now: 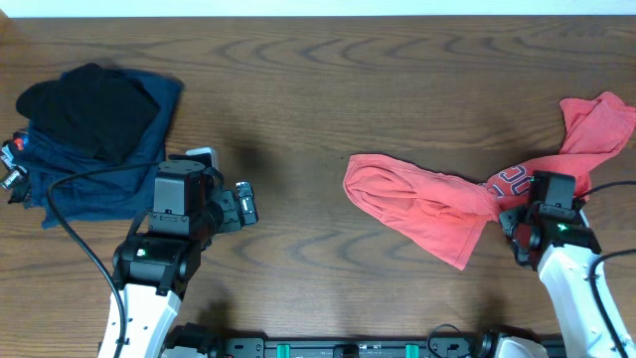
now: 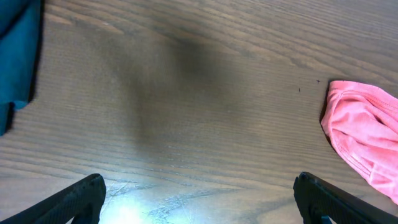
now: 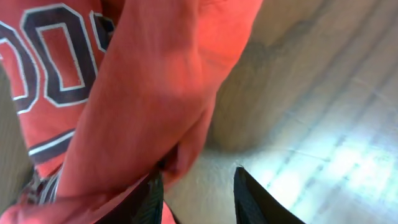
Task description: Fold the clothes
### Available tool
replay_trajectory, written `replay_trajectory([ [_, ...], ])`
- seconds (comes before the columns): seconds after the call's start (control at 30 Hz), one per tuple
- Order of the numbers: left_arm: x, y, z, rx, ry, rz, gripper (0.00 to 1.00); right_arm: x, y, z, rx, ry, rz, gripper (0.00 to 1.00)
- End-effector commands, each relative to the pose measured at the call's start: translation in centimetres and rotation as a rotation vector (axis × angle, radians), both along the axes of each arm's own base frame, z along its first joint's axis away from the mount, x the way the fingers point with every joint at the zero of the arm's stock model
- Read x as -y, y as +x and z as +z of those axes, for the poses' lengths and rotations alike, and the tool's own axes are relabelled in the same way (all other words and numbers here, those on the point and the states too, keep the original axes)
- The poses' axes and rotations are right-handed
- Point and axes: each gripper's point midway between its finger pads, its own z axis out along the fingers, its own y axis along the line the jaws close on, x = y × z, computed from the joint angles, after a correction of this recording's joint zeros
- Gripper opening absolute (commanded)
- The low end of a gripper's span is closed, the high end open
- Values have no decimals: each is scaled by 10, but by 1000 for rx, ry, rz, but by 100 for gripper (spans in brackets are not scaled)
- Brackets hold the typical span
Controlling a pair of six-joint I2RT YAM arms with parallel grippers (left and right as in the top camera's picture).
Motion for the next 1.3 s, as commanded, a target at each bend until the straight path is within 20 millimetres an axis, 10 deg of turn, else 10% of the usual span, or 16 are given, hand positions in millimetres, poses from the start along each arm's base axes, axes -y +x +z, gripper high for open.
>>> replay_trajectory([
  [0.0,3,3,8,16,-11,-10,98,0,0,-11,-7,9,2,36],
  [0.1,3,3,8,16,-11,-10,98,1,8,-12,15,9,4,34],
  [0.23,3,3,8,16,-11,-10,98,-1,11,-13,25,19,9,1],
  [0.63,3,3,8,16,-13,-8,98,-9,27,1,63,3,192,1],
  [1.03,3,3,8,16,-13,-8,98,-35,104,166,495,-142,594,1],
  [1.27,3,5,10,27,-14,-8,98,-115,121,234,803,-132,1083,1],
])
